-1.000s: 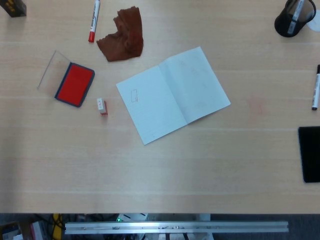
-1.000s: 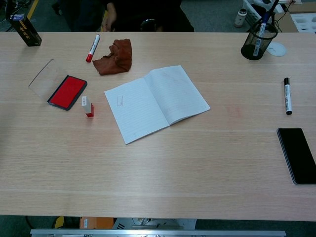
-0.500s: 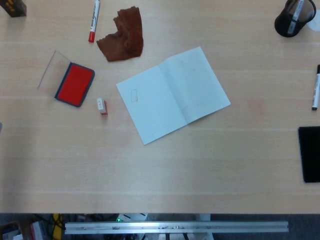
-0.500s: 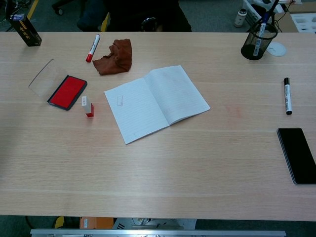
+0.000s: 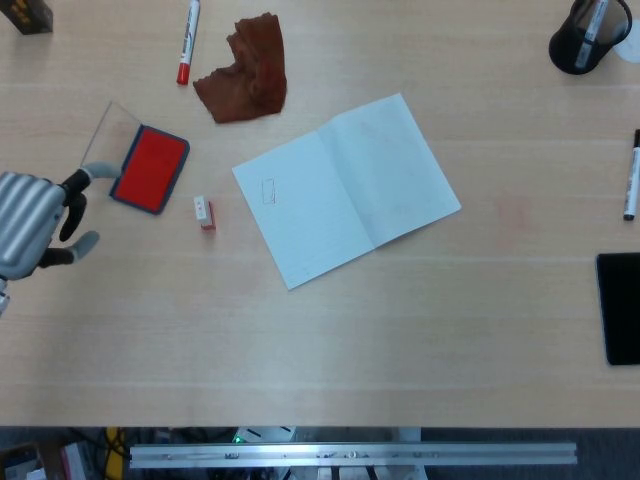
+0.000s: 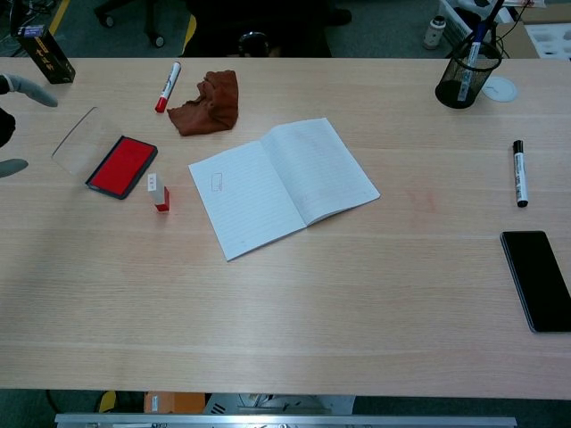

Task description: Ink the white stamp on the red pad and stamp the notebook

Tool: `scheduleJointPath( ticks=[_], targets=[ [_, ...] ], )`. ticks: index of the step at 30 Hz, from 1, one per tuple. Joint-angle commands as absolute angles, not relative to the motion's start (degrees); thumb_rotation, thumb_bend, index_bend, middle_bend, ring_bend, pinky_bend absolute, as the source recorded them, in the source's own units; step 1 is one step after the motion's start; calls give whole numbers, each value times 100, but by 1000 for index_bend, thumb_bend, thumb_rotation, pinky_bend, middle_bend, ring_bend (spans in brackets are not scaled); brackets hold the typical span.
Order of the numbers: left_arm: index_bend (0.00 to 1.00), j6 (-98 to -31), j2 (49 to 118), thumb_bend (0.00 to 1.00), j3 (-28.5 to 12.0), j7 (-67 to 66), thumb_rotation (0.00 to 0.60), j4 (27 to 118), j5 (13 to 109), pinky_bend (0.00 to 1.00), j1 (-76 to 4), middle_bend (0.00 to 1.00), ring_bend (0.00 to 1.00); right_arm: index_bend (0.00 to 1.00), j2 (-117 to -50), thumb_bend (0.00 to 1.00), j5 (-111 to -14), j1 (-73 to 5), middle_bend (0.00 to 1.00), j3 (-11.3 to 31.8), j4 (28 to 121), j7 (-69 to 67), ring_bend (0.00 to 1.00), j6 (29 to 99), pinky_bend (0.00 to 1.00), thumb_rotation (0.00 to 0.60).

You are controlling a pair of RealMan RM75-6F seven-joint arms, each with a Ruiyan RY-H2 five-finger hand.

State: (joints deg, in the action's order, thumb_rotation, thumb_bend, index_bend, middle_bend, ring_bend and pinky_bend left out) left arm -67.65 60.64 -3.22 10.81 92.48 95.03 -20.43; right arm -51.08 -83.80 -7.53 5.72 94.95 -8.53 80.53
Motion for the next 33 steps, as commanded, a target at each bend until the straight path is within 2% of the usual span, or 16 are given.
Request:
scheduleJointPath(
  ticks=[1, 6, 17, 33],
  targets=[
    [276, -6489, 6281, 228, -257, 1235, 600, 8906, 9793, 1000, -2392, 938, 950, 296, -5106, 54, -8372, -754, 414, 561, 9512, -833, 353, 8032, 466, 600],
    [303, -6207, 6621, 228, -140, 1172, 600, 8272, 10219, 1000, -2863, 998, 1000, 296, -5097, 55, -8348, -763, 414, 553, 9562, -755, 353, 7996, 468, 600],
    [345, -6013, 7344, 228, 169, 1248, 600, 7055, 10789, 1000, -3605, 1000, 1000, 296, -5083, 54, -8266, -770, 414, 553, 9661, -591, 352, 7946, 468, 600],
    [366, -5960, 8316, 228, 519, 1445, 600, 5641, 10856, 1000, -4131, 1000, 1000, 296, -5084, 55, -8151, -745, 414, 546, 9698, -461, 353, 7914, 468, 600]
  ],
)
